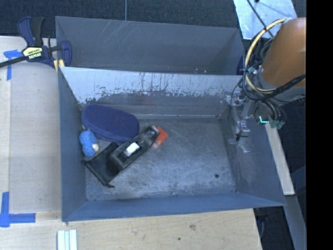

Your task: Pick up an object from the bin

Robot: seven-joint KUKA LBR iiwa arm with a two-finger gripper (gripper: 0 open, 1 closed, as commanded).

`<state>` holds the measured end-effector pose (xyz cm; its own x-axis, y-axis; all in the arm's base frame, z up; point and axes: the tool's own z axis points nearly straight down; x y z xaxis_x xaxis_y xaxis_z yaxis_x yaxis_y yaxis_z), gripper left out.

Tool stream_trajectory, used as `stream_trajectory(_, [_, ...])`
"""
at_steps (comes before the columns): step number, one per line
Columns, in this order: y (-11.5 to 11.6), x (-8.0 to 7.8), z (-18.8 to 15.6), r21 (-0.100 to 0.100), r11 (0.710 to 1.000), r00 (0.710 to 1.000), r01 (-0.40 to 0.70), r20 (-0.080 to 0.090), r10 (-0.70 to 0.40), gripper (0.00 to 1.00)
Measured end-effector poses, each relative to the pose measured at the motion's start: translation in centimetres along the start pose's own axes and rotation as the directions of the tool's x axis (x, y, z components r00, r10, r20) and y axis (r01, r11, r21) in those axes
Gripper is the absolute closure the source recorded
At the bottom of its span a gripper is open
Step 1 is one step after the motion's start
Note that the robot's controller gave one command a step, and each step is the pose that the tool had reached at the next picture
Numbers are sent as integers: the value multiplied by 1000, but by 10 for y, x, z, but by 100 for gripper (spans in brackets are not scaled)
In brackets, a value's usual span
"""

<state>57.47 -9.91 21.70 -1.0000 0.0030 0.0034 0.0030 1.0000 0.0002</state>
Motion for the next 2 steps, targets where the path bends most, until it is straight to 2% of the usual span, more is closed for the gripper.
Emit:
stream_trajectory(1, [114,-30,50,-3,987,987,161,3,-161,0])
stream_trajectory(2, [136,-36,147,-1,970,970,245,-1,-245,0])
